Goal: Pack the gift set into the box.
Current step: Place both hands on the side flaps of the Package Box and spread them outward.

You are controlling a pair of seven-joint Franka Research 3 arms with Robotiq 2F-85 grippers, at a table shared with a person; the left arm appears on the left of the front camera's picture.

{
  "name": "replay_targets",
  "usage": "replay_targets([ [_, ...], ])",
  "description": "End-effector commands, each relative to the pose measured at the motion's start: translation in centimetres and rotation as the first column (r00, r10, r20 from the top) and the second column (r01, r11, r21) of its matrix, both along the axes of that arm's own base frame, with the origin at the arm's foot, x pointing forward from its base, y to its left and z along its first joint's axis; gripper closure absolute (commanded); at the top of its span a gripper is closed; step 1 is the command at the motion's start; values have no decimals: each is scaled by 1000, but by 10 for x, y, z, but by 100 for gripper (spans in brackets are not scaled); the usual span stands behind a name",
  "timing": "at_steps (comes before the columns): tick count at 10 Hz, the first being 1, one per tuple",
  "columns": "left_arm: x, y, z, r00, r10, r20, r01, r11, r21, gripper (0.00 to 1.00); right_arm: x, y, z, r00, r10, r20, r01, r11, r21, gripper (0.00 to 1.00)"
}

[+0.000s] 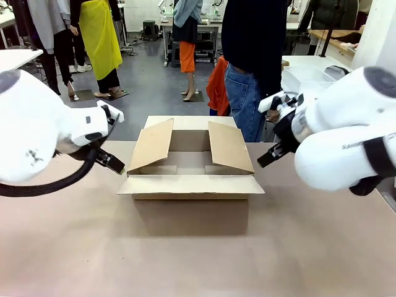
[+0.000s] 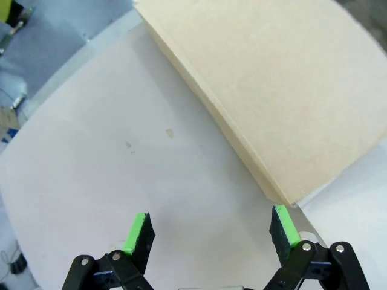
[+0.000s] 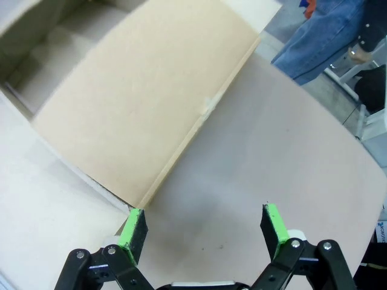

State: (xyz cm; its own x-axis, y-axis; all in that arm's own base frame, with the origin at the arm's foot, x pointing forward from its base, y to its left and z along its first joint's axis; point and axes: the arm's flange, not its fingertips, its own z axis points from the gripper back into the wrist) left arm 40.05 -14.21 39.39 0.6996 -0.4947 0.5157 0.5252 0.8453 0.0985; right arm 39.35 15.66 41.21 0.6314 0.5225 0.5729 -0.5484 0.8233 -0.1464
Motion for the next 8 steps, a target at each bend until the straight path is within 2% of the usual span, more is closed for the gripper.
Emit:
replay_targets([
  [1, -46, 45, 46, 999, 9, -34, -12, 996, -93, 0, -40, -36, 40, 998, 12, -58, -3, 988, 154, 0],
  [2, -61, 63, 66, 993, 35, -109, -51, 987, -151, 0, -50, -55, 57, 988, -75, -132, 100, 975, 197, 0],
  [3, -73, 88, 81, 987, -7, -159, -38, 959, -281, 0, -60, -79, 70, 970, -124, -207, 180, 942, 282, 0],
  [4, -83, 126, 92, 973, -39, -228, -64, 903, -425, 0, -71, -111, 81, 939, -171, -299, 284, 874, 393, 0],
  [5, -94, 180, 98, 970, -22, -244, -133, 789, -600, 0, -88, -155, 89, 914, -216, -344, 378, 765, 522, 0],
  [6, -109, 239, 91, 975, -107, -195, -86, 627, -774, 0, -112, -208, 91, 917, -187, -353, 387, 634, 670, 0],
  [7, -126, 296, 74, 984, -103, -145, -92, 406, -909, 0, -131, -267, 75, 900, -193, -391, 434, 471, 768, 0],
  [8, -136, 332, 49, 989, -62, -131, -115, 216, -970, 0, -138, -309, 46, 867, -179, -464, 497, 297, 815, 0],
])
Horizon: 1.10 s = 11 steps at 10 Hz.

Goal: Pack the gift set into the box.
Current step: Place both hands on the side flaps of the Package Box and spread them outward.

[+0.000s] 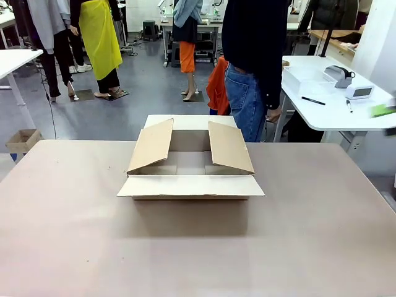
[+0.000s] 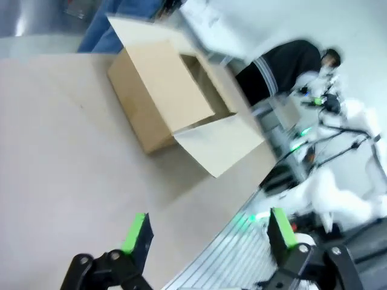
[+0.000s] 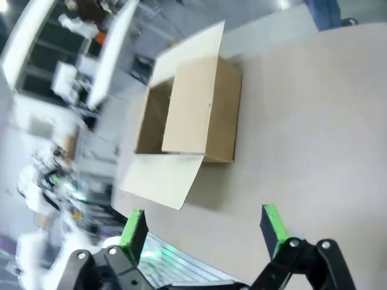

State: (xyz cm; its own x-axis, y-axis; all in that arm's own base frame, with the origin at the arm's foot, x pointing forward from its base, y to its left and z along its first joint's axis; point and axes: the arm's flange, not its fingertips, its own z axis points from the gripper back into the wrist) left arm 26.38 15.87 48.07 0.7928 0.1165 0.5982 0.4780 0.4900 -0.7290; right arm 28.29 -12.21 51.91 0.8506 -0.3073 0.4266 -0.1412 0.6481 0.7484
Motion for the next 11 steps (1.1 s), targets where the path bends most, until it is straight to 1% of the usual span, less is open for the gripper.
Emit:
replay_targets([
  [1, -4, 52, -65, 993, 103, -65, -121, 877, -465, 0, -30, -64, -96, 986, -155, -64, 168, 907, 387, 0],
  [2, -3, 62, -91, 967, 197, -160, -253, 796, -550, 0, -37, -85, -129, 967, -223, -119, 253, 844, 473, 0],
  [3, -26, 44, -34, 998, 62, -14, -63, 983, -173, 0, -43, -90, -144, 926, -344, -153, 376, 829, 413, 0],
  [4, -26, 44, -34, 998, 62, -14, -63, 983, -173, 0, -42, -101, -70, 982, -167, -83, 185, 935, 303, 0],
  [8, -26, 44, -34, 998, 62, -14, -63, 983, -173, 0, -42, -101, -70, 982, -167, -83, 185, 935, 303, 0],
  [9, -18, 39, -33, 998, 48, -45, -55, 984, -169, 0, -42, -101, -70, 982, -167, -83, 185, 935, 303, 0],
  [10, -13, 25, -19, 1000, -10, -22, 7, 992, -127, 0, -34, -94, -66, 981, -156, -118, 184, 937, 297, 0],
  [11, 2, -4, 11, 999, -37, -38, 36, 999, -27, 0, -20, -52, -42, 978, -163, -130, 181, 974, 139, 0],
])
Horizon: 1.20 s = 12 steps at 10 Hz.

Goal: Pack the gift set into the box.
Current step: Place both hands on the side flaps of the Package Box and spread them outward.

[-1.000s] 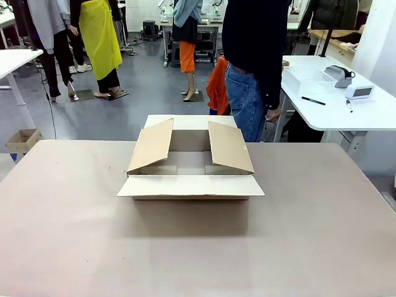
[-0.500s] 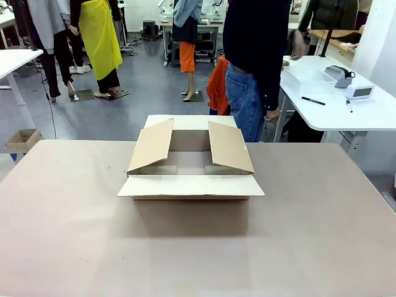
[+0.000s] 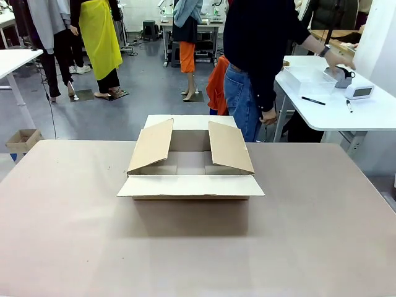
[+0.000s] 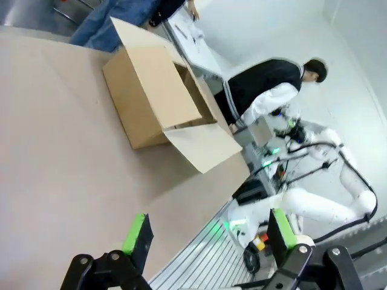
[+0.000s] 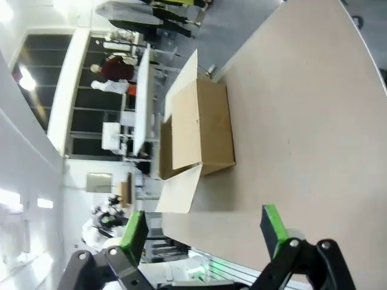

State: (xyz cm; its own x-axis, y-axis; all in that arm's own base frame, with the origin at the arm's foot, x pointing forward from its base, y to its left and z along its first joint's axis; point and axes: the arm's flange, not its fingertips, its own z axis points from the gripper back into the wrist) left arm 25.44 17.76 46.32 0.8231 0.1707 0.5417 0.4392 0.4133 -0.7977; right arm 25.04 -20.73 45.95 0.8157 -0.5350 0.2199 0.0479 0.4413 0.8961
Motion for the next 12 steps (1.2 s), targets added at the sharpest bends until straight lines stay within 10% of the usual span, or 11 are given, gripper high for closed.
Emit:
replay_targets([
  [1, 32, -61, 62, 996, -79, -31, 83, 986, 145, 0, 32, 82, 41, 998, 66, 0, -64, 971, -229, 0],
  [3, 78, -168, 116, 974, -130, -186, 176, 950, 257, 0, 73, 200, 68, 981, 192, 27, -160, 881, -444, 0],
  [6, 119, -309, 119, 937, -184, -297, 324, 779, 537, 0, 81, 358, 55, 931, 363, 36, -246, 698, -672, 0],
  [8, 118, -259, 103, 921, -230, -315, 363, 800, 478, 0, 64, 324, 57, 939, 341, 48, -210, 677, -706, 0],
  [9, 103, -345, 114, 935, -207, -287, 332, 794, 509, 0, 56, 385, 62, 907, 419, 38, -286, 681, -674, 0],
  [12, 125, -346, 95, 953, -88, -291, 262, 723, 640, 0, 77, 414, 51, 899, 439, 9, -276, 581, -766, 0],
])
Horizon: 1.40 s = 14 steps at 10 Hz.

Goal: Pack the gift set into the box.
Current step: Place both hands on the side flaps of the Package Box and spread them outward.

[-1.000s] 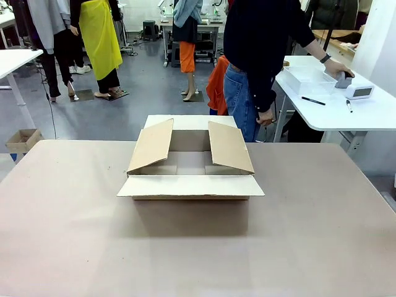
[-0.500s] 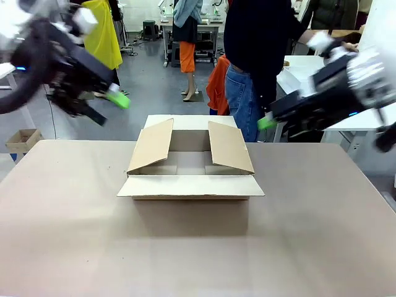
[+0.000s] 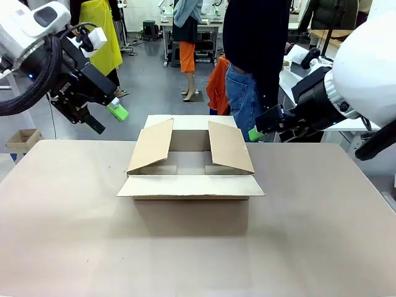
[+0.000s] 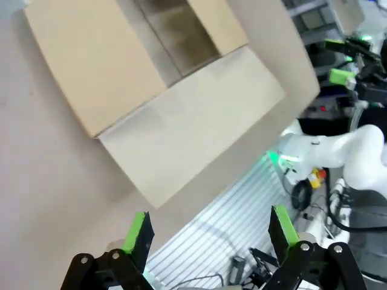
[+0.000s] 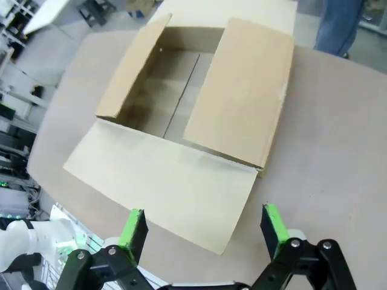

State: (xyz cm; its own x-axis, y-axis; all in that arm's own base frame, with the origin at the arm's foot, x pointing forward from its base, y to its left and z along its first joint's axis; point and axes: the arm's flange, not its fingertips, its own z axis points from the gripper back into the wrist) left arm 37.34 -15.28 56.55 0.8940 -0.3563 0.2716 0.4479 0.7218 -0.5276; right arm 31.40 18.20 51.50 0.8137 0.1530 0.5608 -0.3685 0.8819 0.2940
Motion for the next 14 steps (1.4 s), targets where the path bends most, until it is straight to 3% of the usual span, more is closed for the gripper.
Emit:
replay_targets([
  [1, 19, -27, -10, 999, 51, 17, -52, 994, 98, 0, 20, 44, -16, 999, 17, 36, -15, 998, -60, 0],
  [3, 68, -38, -21, 977, 213, -14, -208, 964, 163, 0, 10, 27, -38, 997, 31, 74, -33, 999, 17, 0],
  [4, 95, -48, -26, 977, 212, -12, -208, 968, 139, 0, -4, 15, -52, 995, 67, 75, -69, 997, 24, 0],
  [6, 137, -81, -41, 958, 287, 28, -287, 940, 187, 0, -22, 21, -70, 968, 183, 171, -173, 982, -75, 0],
  [8, 169, -120, -66, 958, 275, 82, -287, 920, 267, 0, -11, 29, -78, 960, 191, 203, -183, 981, -61, 0],
  [9, 170, -120, -68, 966, 252, -49, -223, 919, 324, 0, 15, 47, -37, 978, 162, 127, -153, 985, -80, 0],
  [10, 155, -103, -67, 960, 273, 61, -280, 938, 204, 0, 15, 47, -37, 978, 162, 127, -153, 985, -80, 0],
  [11, 155, -103, -67, 960, 273, 61, -280, 938, 204, 0, 15, 47, -37, 978, 162, 127, -153, 985, -80, 0],
  [12, 167, -122, -82, 965, 261, 29, -259, 932, 255, 0, 15, 47, -37, 978, 162, 127, -153, 985, -80, 0],
  [14, 184, -145, -104, 927, 357, 115, -374, 856, 358, 0, 15, 47, -37, 978, 162, 127, -153, 985, -80, 0],
])
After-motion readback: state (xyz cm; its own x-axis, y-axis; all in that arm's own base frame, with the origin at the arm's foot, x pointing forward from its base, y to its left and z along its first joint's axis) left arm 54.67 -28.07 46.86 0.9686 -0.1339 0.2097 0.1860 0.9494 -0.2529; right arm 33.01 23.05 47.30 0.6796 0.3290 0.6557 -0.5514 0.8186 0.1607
